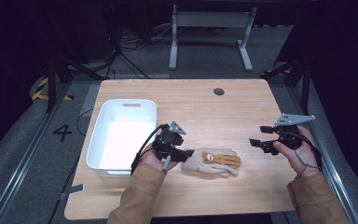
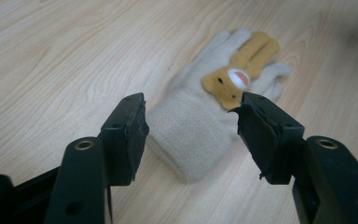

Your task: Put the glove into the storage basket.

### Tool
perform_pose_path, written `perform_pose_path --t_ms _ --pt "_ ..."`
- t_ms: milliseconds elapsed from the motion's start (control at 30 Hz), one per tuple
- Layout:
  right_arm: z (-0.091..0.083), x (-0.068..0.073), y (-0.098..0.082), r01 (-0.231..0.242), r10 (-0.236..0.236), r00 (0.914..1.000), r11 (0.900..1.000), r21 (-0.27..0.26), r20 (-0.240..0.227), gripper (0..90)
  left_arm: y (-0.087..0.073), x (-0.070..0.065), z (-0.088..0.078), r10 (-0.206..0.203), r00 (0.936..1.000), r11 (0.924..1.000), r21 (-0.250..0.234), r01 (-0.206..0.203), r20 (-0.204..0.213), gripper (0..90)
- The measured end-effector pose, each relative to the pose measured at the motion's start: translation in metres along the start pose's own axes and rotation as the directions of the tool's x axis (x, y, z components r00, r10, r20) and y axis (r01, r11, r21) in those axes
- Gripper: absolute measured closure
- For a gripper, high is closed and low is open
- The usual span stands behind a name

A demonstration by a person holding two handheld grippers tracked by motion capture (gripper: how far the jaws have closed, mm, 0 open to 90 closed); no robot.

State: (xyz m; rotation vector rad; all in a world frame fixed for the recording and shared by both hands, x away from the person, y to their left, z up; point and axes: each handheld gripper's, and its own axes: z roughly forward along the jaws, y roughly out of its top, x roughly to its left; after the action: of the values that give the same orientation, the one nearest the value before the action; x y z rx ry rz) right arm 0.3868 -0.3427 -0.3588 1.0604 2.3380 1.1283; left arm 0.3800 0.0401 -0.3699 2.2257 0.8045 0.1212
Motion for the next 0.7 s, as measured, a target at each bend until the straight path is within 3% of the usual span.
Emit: perform_pose_path --t_ms 33,133,167,233,367,467,500,533,567,700 --pt "-0.002 -0.003 -0.002 -0.009 0.009 0.9997 1.0 -0.005 0.021 23.8 0.001 0.002 0.0 -0.019 0.9998 0.9998 -0.01 0.019 -0.006 42.1" --pt "-0.005 -0.008 -0.005 -0.039 0.04 0.9978 0.999 -0.015 0.053 20.5 0.002 0.003 -0.001 -0.025 0.9997 0.9995 -0.019 0.024 -0.008 43.2" --pt "-0.006 -0.014 -0.009 -0.083 0.084 0.9929 0.996 -0.02 0.084 20.8 0.003 0.004 0.0 -0.022 0.9997 0.9995 -0.022 0.022 -0.001 43.5" --pt "-0.007 -0.02 -0.013 -0.104 0.106 0.9885 0.994 -0.021 0.108 21.0 0.004 0.004 0.001 -0.014 0.9999 0.9996 -0.024 0.014 -0.001 43.6" --pt "-0.007 -0.028 -0.021 -0.121 0.12 0.9796 0.993 -0.002 0.161 29.0 0.006 0.004 0.003 -0.008 1.0 0.9997 -0.024 0.008 0.006 43.8" --pt "-0.007 -0.033 -0.025 -0.126 0.121 0.9778 0.992 0.02 0.171 36.0 0.006 0.004 0.005 -0.012 0.9999 0.9997 -0.022 0.012 0.006 43.9" --pt "-0.007 -0.037 -0.029 -0.147 0.136 0.9721 0.988 0.047 0.192 41.0 0.006 0.004 0.007 -0.014 0.9999 0.9998 -0.014 0.014 0.004 44.1" --pt "-0.007 -0.037 -0.029 -0.147 0.136 0.9721 0.988 0.047 0.192 41.0 0.006 0.004 0.007 -0.014 0.9999 0.9998 -0.014 0.014 0.004 44.1" --pt "-0.007 -0.04 -0.033 -0.168 0.143 0.9622 0.982 0.09 0.232 44.8 0.006 0.004 0.009 -0.022 0.9997 0.9997 -0.007 0.022 0.009 44.0" --pt "-0.003 -0.046 -0.039 -0.188 0.153 0.9544 0.975 0.118 0.256 49.1 0.006 0.004 0.011 -0.022 0.9998 0.9998 0.002 0.022 0.004 43.2"
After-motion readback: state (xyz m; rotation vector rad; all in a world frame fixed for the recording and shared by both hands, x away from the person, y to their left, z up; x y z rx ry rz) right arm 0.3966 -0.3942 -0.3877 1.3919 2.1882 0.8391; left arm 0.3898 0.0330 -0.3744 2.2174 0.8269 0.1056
